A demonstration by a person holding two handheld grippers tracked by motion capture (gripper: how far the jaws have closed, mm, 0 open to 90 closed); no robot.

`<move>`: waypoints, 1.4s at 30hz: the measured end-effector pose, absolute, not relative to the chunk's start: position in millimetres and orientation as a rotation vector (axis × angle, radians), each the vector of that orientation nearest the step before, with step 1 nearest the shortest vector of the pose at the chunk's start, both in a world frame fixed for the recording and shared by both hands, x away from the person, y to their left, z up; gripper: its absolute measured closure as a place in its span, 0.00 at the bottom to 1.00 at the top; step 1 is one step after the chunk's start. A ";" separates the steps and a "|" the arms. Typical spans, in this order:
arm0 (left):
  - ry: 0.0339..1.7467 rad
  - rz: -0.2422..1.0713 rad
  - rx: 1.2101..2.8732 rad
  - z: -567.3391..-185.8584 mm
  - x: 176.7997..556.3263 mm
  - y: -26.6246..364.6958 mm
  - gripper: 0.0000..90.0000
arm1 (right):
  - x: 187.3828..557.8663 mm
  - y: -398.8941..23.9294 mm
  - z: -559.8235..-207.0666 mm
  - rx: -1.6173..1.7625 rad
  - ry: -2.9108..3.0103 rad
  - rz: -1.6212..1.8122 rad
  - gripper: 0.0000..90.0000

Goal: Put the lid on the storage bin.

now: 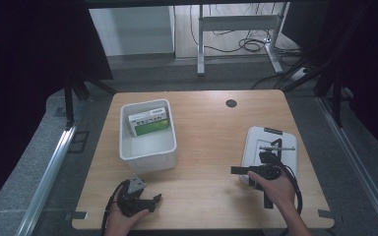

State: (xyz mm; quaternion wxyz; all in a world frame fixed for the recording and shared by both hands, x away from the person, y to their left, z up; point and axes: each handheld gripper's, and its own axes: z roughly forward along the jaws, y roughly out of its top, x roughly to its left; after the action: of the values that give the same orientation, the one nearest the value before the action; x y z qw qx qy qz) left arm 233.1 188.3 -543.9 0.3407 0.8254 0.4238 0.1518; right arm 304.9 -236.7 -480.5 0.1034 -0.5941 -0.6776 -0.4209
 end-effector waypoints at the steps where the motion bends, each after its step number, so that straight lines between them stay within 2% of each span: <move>1: 1.103 0.395 2.148 -543.9 233.1 188.3 0.17 | 304.9 -236.7 -480.5 -1.753 -1.999 -1.242 0.49; 27: 1.096 0.395 2.149 -544.0 232.2 188.9 0.17 | 329.8 -251.6 -455.6 -1.847 -2.000 -1.234 0.49; 42: 1.097 0.395 2.149 -544.0 231.9 188.9 0.17 | 348.3 -286.1 -434.4 -2.003 -1.968 -1.183 0.49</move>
State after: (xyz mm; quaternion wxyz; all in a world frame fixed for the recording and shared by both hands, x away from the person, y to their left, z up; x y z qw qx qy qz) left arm 231.9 188.9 -544.0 0.3411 0.8262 0.4218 0.1519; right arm 348.3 -286.1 -434.4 0.0473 -0.6565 -0.6452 -0.3878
